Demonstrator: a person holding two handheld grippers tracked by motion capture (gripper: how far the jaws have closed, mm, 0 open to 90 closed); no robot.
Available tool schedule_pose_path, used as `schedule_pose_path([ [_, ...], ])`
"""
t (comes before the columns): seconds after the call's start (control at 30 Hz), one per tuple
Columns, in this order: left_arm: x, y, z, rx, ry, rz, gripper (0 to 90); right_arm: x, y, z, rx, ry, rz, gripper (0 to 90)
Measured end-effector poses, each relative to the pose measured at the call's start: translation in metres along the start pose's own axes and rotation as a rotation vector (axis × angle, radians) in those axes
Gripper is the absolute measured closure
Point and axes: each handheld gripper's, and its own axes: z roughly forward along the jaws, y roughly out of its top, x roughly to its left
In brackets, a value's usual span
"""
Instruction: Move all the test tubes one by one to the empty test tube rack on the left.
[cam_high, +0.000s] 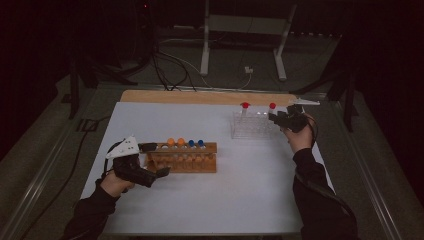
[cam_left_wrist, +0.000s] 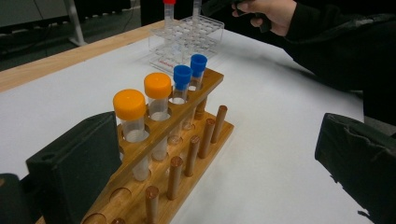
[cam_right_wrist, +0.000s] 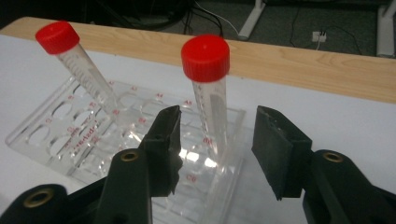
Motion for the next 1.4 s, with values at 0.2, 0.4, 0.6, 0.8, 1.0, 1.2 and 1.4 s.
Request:
schedule_pose_path([
  [0.2, 0.0, 0.0, 0.001, 0.002, -0.002, -0.001, 1.0, 0.002, 0.006, 0.004, -0.007, 0.007, -0.022, 63.8],
  [0.4, 0.001, 0.0, 0.001, 0.006, -0.001, 0.002, 1.0, 0.005, 0.012, 0.011, 0.018, -0.01, -0.047, 70.5],
  [0.6, 0.001, 0.0, 0.001, 0.004, -0.002, 0.0, 1.0, 0.006, 0.012, 0.015, 0.033, -0.03, -0.055, 72.6],
  [0.8, 0.0, 0.0, 0.002, 0.009, -0.003, 0.002, 1.0, 0.01, 0.015, 0.013, 0.038, -0.059, -0.091, 74.1],
  [1.0, 0.001, 0.001, 0.001, 0.003, -0.005, -0.001, 1.0, 0.009, 0.027, 0.0, -0.005, -0.043, -0.084, 74.2],
  [1.2, -0.001, 0.003, 0.001, 0.003, -0.002, 0.004, 1.0, 0.014, 0.044, -0.017, -0.037, -0.046, -0.105, 74.2],
  [1.4, -0.004, 0.006, 0.001, 0.004, -0.006, 0.0, 1.0, 0.026, 0.055, -0.033, -0.058, -0.038, -0.148, 74.2],
])
